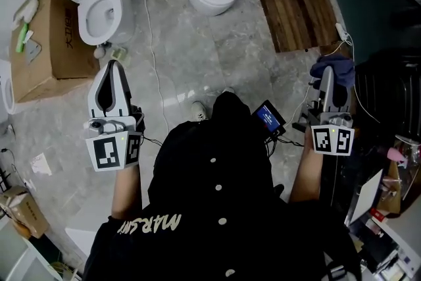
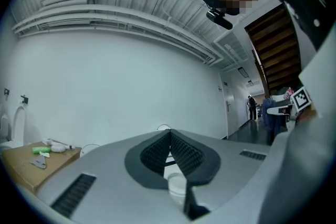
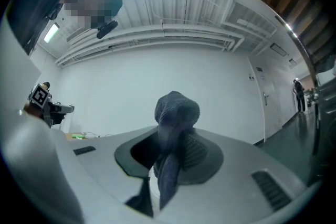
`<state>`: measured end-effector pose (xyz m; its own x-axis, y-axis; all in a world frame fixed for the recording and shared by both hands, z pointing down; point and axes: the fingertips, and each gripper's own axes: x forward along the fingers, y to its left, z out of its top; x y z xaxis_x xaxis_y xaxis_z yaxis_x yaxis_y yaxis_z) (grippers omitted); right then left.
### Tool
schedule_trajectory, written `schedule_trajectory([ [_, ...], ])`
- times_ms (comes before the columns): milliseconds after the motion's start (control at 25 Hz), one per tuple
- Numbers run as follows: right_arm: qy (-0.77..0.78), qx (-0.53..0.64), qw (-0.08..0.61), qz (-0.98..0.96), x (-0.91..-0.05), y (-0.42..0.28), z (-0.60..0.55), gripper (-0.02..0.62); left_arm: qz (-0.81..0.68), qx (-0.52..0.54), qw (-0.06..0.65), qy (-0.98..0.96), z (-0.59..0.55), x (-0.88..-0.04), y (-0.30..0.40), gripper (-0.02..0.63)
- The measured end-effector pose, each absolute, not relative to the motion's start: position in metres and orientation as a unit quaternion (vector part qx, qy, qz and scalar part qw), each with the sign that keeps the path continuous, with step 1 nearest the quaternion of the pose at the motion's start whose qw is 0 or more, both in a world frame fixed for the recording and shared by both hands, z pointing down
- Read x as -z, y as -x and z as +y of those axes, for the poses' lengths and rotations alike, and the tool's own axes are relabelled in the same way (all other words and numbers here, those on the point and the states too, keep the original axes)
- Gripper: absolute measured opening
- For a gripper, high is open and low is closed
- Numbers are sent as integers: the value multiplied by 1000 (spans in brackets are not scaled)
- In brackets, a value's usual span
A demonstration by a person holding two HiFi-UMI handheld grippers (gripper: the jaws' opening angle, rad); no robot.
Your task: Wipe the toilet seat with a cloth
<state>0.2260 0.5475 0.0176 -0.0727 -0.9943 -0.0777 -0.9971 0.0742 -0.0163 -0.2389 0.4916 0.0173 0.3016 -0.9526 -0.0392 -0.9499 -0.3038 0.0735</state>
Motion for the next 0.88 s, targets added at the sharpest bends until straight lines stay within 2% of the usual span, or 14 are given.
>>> schedule_trajectory([
  [320,671,-18,38,740,-28,-233,489,87,-583,15,3,-812,442,-26,224,9],
  [560,657,-13,33,753,-38,-248,408,87,-600,29,22,-799,374,-26,207,9],
  [880,635,-8,31,772,-34,-280,292,87,-613,22,9,-790,281,-15,173,9],
])
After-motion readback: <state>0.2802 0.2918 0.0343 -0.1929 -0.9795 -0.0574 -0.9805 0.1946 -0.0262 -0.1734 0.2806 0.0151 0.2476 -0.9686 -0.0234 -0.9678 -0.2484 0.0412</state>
